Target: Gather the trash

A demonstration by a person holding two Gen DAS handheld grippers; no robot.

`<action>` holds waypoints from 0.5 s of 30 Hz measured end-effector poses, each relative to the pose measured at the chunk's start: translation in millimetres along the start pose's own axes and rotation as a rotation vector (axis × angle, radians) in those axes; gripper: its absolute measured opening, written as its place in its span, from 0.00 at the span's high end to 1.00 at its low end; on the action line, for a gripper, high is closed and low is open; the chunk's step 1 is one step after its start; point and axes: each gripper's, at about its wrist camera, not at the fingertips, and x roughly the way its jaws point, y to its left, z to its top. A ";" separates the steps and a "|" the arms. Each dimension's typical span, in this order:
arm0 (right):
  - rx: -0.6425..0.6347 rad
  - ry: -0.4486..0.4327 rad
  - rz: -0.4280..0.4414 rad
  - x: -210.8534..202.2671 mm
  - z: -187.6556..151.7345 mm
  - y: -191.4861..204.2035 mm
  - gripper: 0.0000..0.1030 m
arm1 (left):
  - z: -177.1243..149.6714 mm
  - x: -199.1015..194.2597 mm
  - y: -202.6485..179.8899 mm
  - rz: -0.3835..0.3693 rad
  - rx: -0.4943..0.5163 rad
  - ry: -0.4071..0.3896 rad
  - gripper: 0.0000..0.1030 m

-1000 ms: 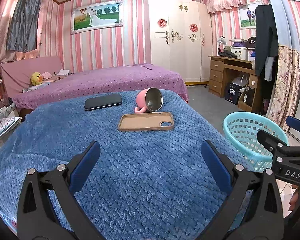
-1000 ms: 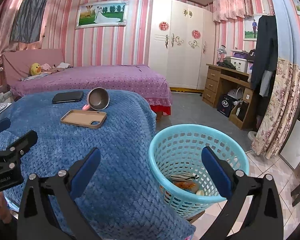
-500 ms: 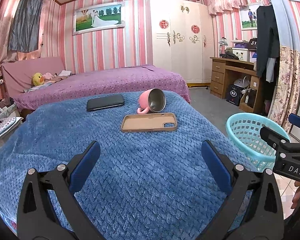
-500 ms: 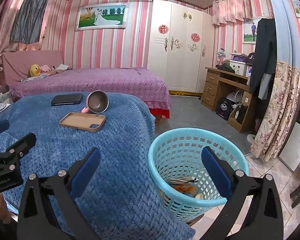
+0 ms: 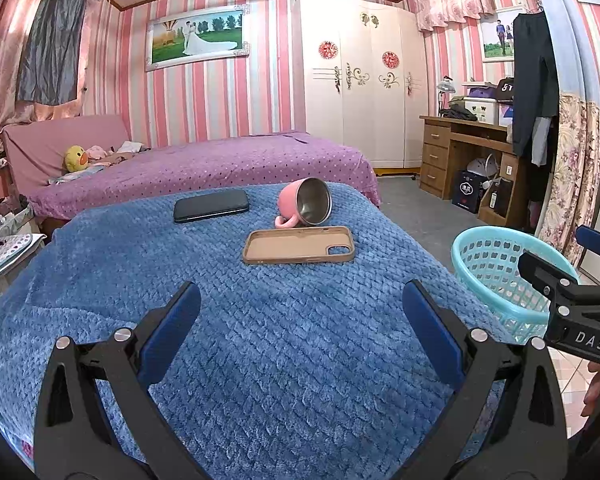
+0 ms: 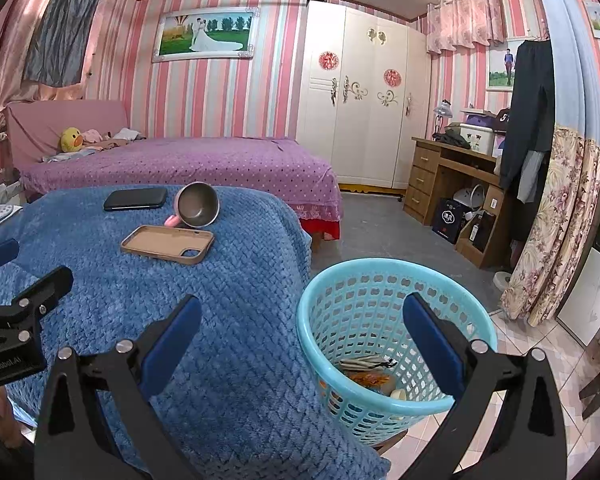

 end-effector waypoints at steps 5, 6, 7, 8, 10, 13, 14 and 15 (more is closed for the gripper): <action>-0.001 -0.002 -0.002 0.4 -0.3 0.7 0.04 | -0.1 -0.2 0.7 -0.001 0.000 -0.001 0.05; -0.001 -0.002 -0.002 0.4 -0.4 0.4 0.04 | 0.0 -0.1 0.6 -0.002 -0.001 0.000 0.05; -0.001 -0.003 -0.002 0.2 -0.4 0.4 0.04 | 0.0 0.0 0.9 -0.004 -0.002 0.001 0.05; -0.001 -0.003 -0.001 0.3 -0.2 0.5 0.04 | -0.1 -0.1 0.8 -0.004 -0.003 0.002 0.05; -0.002 -0.004 -0.003 0.2 -0.1 0.6 0.04 | 0.7 -0.8 1.9 -0.006 -0.006 0.002 0.05; -0.002 -0.005 -0.003 0.0 -0.3 1.1 0.04 | 0.8 -1.4 2.2 -0.006 -0.006 0.001 0.05; -0.003 -0.005 -0.003 0.0 -0.3 1.1 0.04 | 0.8 -1.4 2.2 -0.006 -0.006 0.001 0.05; -0.002 -0.005 -0.003 0.1 -0.3 1.1 0.04 | 0.6 -1.2 2.3 -0.007 -0.006 0.002 0.05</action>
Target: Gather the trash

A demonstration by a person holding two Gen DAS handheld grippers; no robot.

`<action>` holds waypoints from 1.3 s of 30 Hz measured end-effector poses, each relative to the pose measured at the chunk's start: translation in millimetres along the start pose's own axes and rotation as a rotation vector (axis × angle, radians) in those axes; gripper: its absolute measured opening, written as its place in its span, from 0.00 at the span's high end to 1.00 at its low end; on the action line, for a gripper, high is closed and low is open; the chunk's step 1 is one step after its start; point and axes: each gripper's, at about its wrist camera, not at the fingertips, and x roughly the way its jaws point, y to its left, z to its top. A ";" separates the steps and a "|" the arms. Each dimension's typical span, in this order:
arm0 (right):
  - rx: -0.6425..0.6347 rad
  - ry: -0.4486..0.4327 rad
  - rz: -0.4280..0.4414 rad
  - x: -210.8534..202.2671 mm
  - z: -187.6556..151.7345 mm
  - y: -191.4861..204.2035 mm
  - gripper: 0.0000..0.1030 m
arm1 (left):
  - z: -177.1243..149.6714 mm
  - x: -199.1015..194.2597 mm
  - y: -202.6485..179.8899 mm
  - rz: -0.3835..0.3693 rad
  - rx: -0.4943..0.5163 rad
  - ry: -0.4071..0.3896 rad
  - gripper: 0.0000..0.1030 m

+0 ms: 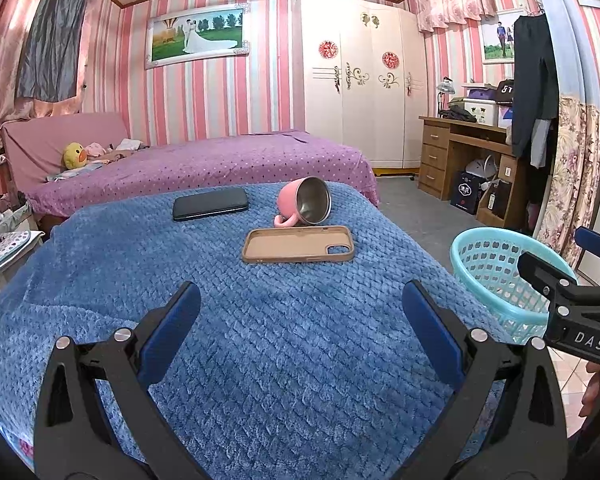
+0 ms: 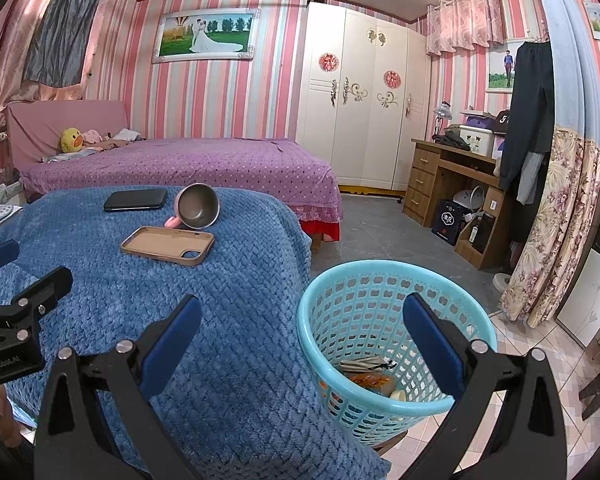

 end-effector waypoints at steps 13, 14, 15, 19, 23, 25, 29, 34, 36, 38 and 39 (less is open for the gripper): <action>0.001 -0.002 -0.001 0.2 0.5 -0.4 0.04 | 0.3 -0.3 0.4 0.002 -0.001 0.000 0.05; 0.001 -0.001 -0.001 0.3 0.5 -0.4 0.04 | 0.2 -0.3 0.4 0.002 0.000 0.000 0.05; 0.001 0.000 -0.001 0.3 0.4 -0.4 0.04 | 0.0 -0.2 0.6 0.001 -0.001 -0.001 0.05; 0.000 -0.002 -0.001 -0.2 0.8 -0.5 0.04 | 1.3 -0.5 1.4 0.002 -0.004 -0.001 0.05; 0.001 -0.001 0.000 -0.2 0.7 -0.4 0.04 | 3.1 -0.5 2.2 0.003 -0.007 -0.002 0.05; 0.001 -0.003 -0.001 -0.3 0.8 -0.4 0.04 | 3.2 -0.3 2.2 0.006 -0.005 0.000 0.05; 0.008 -0.006 0.002 -1.2 2.6 -3.0 0.04 | 3.7 -0.2 2.1 0.011 0.000 0.003 0.05; 0.011 -0.007 0.003 -1.8 3.6 -3.4 0.04 | 6.4 -0.5 3.2 0.014 -0.002 -0.003 0.05; 0.011 -0.005 0.004 -1.2 3.7 -3.0 0.04 | 4.9 -1.3 3.9 0.014 -0.008 -0.004 0.05; 0.010 -0.005 0.004 -0.8 4.1 -2.5 0.04 | 4.8 -1.2 4.8 0.015 -0.011 -0.004 0.05; 0.009 -0.005 0.003 -0.6 4.0 -2.3 0.04 | 4.5 -1.0 5.3 0.015 -0.012 -0.003 0.05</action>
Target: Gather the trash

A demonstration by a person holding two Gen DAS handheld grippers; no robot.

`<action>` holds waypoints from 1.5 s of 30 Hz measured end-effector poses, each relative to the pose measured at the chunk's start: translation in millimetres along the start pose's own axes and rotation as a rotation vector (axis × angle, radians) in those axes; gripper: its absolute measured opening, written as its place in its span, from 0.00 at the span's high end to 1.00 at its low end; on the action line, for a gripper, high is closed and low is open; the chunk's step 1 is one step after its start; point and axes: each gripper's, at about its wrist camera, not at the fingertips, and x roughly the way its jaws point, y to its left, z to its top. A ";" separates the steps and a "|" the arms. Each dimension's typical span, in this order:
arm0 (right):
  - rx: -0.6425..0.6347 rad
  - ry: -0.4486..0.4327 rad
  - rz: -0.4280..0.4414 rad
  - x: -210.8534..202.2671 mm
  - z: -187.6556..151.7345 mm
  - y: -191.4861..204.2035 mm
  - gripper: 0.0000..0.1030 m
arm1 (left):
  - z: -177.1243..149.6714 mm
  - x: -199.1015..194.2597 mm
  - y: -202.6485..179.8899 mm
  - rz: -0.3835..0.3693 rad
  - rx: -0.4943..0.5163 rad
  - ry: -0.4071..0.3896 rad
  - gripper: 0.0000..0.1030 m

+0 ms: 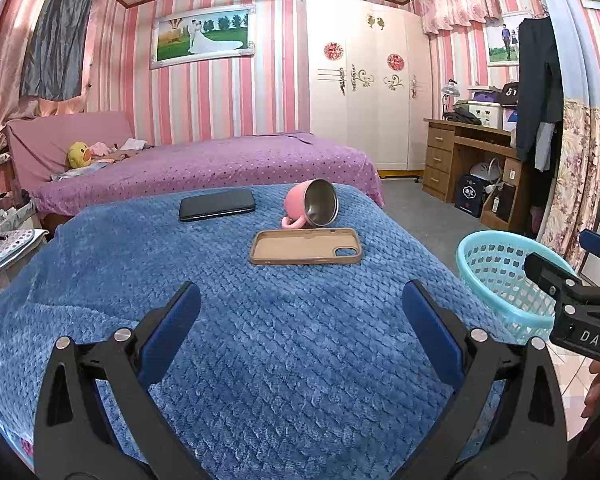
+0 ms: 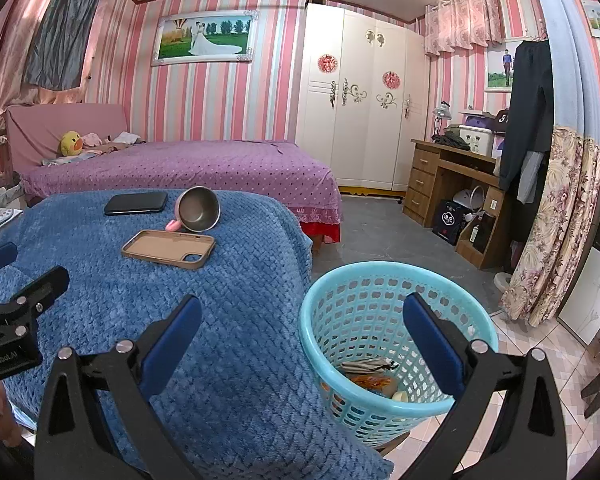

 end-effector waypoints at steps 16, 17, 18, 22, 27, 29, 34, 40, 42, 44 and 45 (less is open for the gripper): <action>-0.008 0.005 0.003 1.9 0.5 4.1 0.04 | 0.9 -0.2 5.6 0.007 -0.009 0.001 0.05; -0.008 0.006 0.002 1.7 0.4 4.4 0.04 | 0.9 -0.1 5.5 0.007 -0.009 0.001 0.05; -0.008 0.006 0.003 1.6 0.5 4.5 0.04 | 0.8 -0.2 5.6 0.008 -0.009 0.000 0.05; -0.008 0.006 0.002 2.8 -0.5 6.4 0.04 | 1.0 0.3 5.6 0.006 -0.011 0.001 0.05; -0.006 0.006 0.001 2.7 -0.4 6.3 0.04 | 1.0 0.0 5.8 0.007 -0.010 0.001 0.05; -0.006 0.007 0.001 3.2 -0.8 6.7 0.04 | 0.6 0.0 6.1 0.007 -0.012 0.000 0.05; -0.007 0.006 0.000 3.1 -0.8 6.7 0.04 | -0.1 1.0 5.4 0.009 -0.013 -0.001 0.05; -0.006 0.009 -0.002 4.2 -2.1 6.6 0.04 | -0.1 1.3 5.7 0.008 -0.015 0.000 0.05; -0.007 0.009 -0.002 4.2 -2.1 6.6 0.04 | -0.4 1.1 6.0 0.008 -0.014 -0.001 0.05; -0.007 0.009 -0.002 4.2 -2.1 6.4 0.04 | -0.5 1.2 5.9 0.009 -0.014 0.000 0.05; -0.007 0.009 -0.002 4.2 -2.0 6.5 0.04 | -0.5 1.1 6.0 0.009 -0.014 -0.001 0.05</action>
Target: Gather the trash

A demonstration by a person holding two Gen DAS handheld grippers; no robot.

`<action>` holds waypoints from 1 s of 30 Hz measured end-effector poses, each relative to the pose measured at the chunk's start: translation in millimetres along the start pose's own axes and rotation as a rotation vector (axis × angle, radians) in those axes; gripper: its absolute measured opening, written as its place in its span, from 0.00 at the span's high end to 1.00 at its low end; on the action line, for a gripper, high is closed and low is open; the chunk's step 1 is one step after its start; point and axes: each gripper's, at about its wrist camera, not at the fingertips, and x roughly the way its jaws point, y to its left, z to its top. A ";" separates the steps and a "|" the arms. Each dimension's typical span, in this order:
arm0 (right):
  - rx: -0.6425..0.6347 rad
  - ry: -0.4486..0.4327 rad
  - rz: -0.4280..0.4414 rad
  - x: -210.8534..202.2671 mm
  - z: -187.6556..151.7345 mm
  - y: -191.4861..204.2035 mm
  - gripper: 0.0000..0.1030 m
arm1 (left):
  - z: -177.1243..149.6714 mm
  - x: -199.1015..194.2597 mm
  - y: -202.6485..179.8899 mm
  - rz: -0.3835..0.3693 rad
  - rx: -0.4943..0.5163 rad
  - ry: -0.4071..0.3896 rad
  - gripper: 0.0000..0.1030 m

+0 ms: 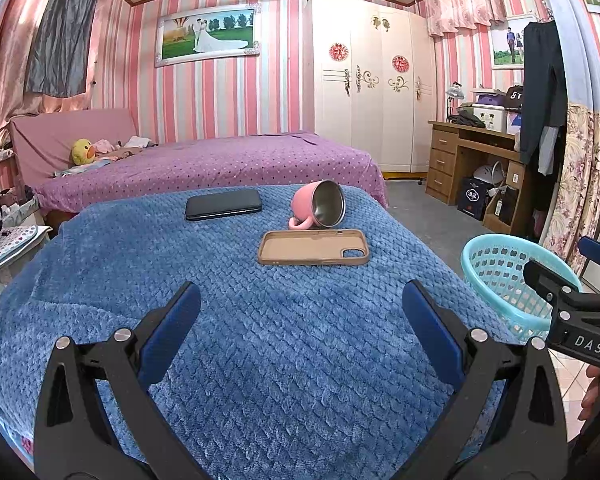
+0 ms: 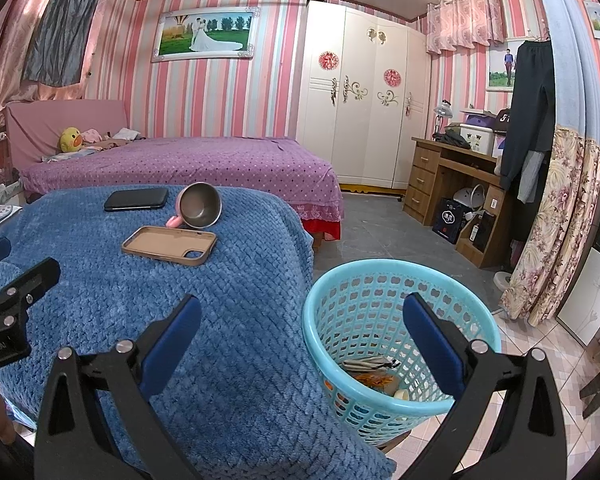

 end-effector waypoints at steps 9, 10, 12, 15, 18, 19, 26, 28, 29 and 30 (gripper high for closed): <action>0.001 0.001 0.000 0.0 -0.6 -0.6 0.04 | -0.1 0.2 0.1 0.000 -0.001 -0.002 0.05; 0.001 0.000 0.000 0.0 -0.9 -1.0 0.04 | -0.2 0.5 0.0 0.000 -0.001 -0.001 0.05; 0.002 0.000 -0.001 -0.4 -0.7 -1.0 0.04 | -0.3 0.1 0.0 0.000 -0.001 0.000 0.05; 0.003 0.000 -0.003 -0.2 -0.9 -1.6 0.04 | -0.2 0.1 -0.1 0.000 0.000 -0.001 0.05; 0.001 -0.002 -0.004 -0.2 -0.5 -1.7 0.04 | -0.4 0.1 -0.1 0.000 -0.001 0.000 0.05; 0.001 -0.001 -0.004 0.3 -0.9 -2.1 0.04 | -0.4 0.0 -0.2 0.000 -0.001 0.000 0.05; 0.002 -0.001 -0.004 0.0 -0.4 -1.7 0.04 | -0.6 0.4 -0.4 0.002 0.001 -0.003 0.05; 0.001 -0.002 -0.004 -0.4 -0.5 -2.0 0.04 | -0.7 0.1 -0.1 0.000 -0.001 -0.001 0.05; 0.001 -0.003 -0.005 -0.1 -0.3 -1.7 0.04 | -0.6 0.6 -0.1 0.001 -0.001 -0.002 0.05; 0.002 -0.002 -0.005 -0.1 -0.3 -1.6 0.04 | -0.8 0.3 -0.3 0.002 0.000 -0.002 0.05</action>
